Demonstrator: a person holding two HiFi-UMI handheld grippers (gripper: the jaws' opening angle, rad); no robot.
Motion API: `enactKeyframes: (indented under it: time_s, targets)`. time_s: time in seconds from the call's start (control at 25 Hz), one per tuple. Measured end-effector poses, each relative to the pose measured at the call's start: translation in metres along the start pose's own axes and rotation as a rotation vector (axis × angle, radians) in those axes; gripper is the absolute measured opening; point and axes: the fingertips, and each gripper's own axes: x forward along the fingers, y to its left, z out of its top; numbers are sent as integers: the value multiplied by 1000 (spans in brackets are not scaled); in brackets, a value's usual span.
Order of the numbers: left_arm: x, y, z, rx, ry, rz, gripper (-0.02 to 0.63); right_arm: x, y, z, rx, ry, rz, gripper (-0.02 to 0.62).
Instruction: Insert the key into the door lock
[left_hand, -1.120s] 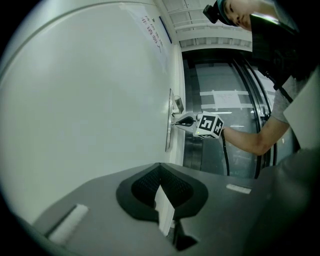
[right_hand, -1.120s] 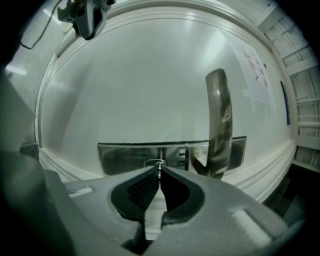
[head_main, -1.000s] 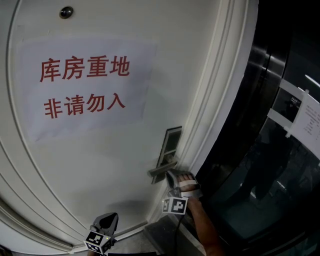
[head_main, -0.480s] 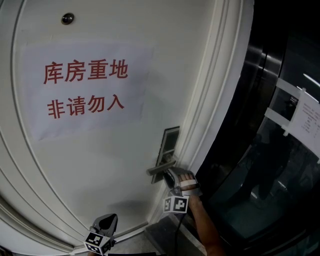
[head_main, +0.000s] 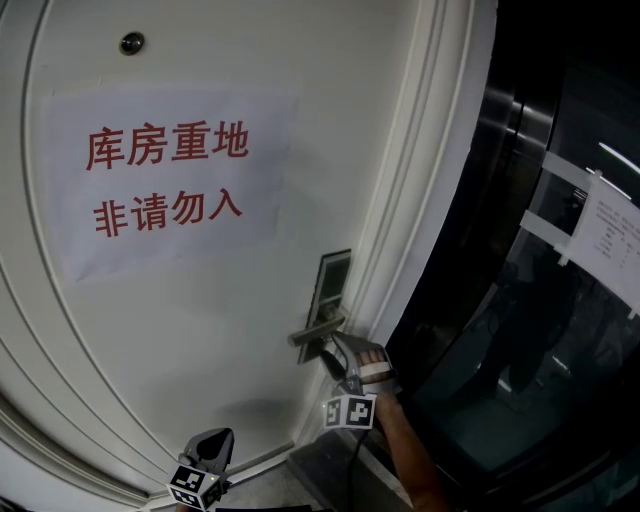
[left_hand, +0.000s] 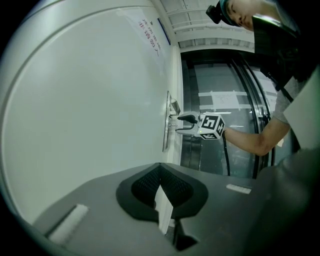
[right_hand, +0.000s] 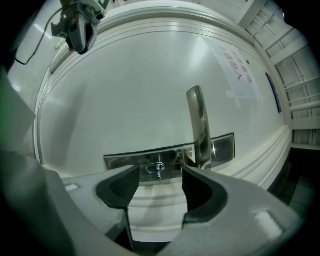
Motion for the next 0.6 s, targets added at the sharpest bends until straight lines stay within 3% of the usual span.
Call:
enactKeyframes:
  time_s: [0.4,0.6]
  targets:
    - [-11,-16,5,14,5,-34,2,-41,-6,4,113,22,-22,96]
    - [-18,-28,20,20,1,-54,2,-66,-4,9,219,4,-35,3]
